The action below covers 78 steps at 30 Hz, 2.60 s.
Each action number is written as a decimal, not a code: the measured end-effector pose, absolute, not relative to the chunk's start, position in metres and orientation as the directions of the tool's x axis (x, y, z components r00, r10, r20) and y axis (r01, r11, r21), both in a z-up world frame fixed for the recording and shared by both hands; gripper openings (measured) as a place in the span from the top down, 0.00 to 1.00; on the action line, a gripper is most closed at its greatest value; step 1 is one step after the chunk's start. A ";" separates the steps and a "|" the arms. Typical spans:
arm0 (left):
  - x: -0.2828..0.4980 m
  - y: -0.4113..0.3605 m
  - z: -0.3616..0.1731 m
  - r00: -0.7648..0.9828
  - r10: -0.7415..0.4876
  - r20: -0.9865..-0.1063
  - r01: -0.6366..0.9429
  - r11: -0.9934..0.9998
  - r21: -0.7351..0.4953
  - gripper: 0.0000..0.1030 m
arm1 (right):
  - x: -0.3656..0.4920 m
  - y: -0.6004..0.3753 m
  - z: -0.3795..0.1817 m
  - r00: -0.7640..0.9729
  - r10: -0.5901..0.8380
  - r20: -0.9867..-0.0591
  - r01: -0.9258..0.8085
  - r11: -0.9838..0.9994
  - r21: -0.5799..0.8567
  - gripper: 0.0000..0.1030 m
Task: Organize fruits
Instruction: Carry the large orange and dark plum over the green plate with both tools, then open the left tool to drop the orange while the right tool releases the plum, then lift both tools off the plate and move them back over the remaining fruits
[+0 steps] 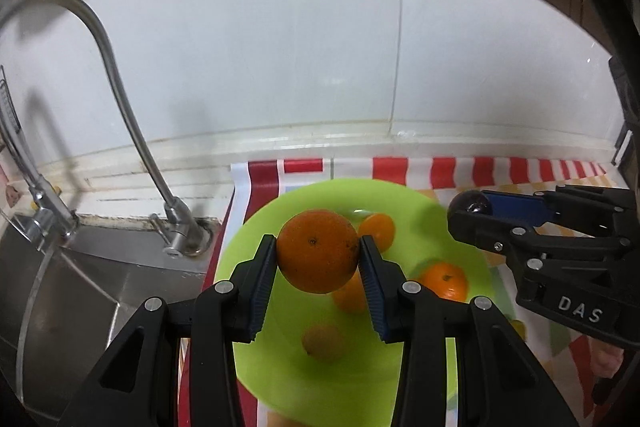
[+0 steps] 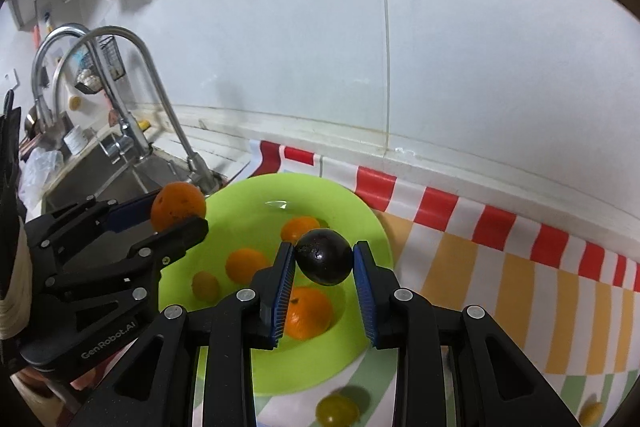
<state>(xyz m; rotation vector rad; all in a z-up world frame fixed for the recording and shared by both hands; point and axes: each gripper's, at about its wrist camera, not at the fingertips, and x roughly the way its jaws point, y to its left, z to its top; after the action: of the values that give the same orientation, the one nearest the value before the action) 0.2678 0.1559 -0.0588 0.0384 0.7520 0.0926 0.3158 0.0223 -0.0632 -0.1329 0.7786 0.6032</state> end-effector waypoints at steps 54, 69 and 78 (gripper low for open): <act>0.175 0.070 0.023 0.830 0.055 -0.555 -0.060 0.998 0.009 0.45 | 0.223 -0.085 0.004 0.717 0.406 -0.567 -0.442 0.893 0.082 0.60; 0.161 0.027 -0.001 0.826 0.029 -0.564 -0.023 1.000 0.018 0.42 | 0.195 -0.140 -0.006 0.774 0.276 -0.569 -0.321 0.947 0.022 0.60; 0.168 0.015 -0.029 0.798 0.020 -0.602 -0.009 1.000 0.021 0.43 | 0.198 -0.159 -0.029 0.765 0.223 -0.604 -0.264 0.964 0.022 0.60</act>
<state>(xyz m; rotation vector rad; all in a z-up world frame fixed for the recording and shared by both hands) 0.1679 0.0153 -0.0292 0.0170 0.6460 0.0153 0.1984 -0.1594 -0.0292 -0.0657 0.6479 0.2647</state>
